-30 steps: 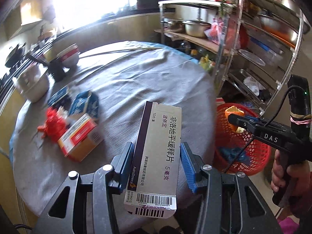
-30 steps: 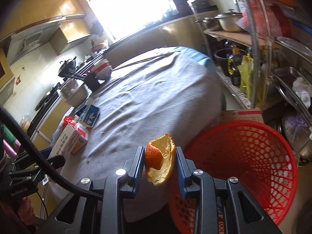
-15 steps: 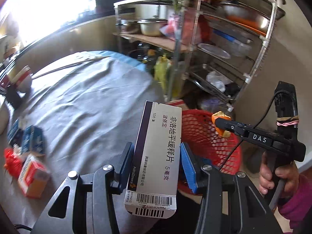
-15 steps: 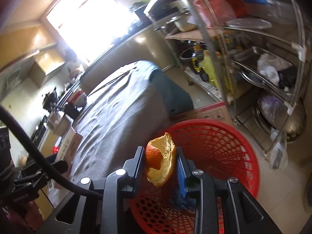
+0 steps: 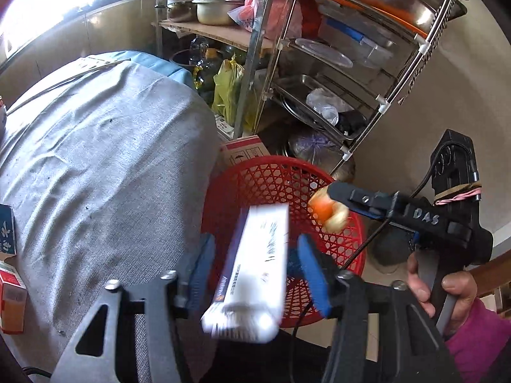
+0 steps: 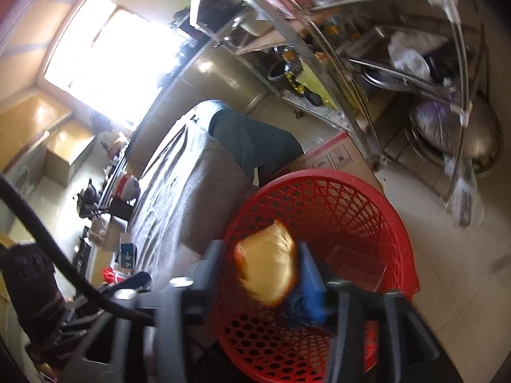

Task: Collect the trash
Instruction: 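Carry both items over the red wastebasket and open both tools to drop them, then return both tools to the table and grasp the red-and-white medicine box with left tool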

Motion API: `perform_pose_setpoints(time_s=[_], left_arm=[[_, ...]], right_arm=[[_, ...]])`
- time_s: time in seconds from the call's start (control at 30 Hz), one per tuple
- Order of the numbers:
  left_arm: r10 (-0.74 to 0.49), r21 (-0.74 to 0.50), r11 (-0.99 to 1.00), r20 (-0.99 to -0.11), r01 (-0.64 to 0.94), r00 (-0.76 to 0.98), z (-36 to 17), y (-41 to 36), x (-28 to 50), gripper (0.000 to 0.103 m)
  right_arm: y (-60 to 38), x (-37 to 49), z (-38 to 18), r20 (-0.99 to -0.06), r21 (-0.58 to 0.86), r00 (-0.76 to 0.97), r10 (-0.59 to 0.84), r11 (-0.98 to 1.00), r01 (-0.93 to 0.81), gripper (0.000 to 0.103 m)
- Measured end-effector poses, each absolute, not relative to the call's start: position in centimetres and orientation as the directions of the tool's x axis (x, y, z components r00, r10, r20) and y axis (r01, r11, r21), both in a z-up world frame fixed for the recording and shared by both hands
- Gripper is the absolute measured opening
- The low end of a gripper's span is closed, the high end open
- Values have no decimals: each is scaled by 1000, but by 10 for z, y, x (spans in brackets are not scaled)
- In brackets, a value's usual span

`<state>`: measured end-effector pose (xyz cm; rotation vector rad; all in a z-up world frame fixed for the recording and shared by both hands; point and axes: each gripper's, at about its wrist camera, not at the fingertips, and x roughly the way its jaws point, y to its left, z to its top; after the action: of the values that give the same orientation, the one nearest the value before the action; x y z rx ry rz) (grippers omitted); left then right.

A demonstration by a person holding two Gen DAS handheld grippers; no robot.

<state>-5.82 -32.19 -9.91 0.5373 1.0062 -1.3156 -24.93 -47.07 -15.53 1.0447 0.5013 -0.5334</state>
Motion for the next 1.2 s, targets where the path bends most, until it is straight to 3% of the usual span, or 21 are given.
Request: perform_pose_setpoints(time_s=[0.53,1.2], left_arm=[[-564,-187,430,-820,883,101,-82,-238,-2,60],[-502,-121,710,-777,693,379,-79,-94,63,64]], right_arm=[[-445,-222,-135,-613,616,770,-174,505,605,66],[-363,-128,-118,-618,604,784,47,668,435,66]])
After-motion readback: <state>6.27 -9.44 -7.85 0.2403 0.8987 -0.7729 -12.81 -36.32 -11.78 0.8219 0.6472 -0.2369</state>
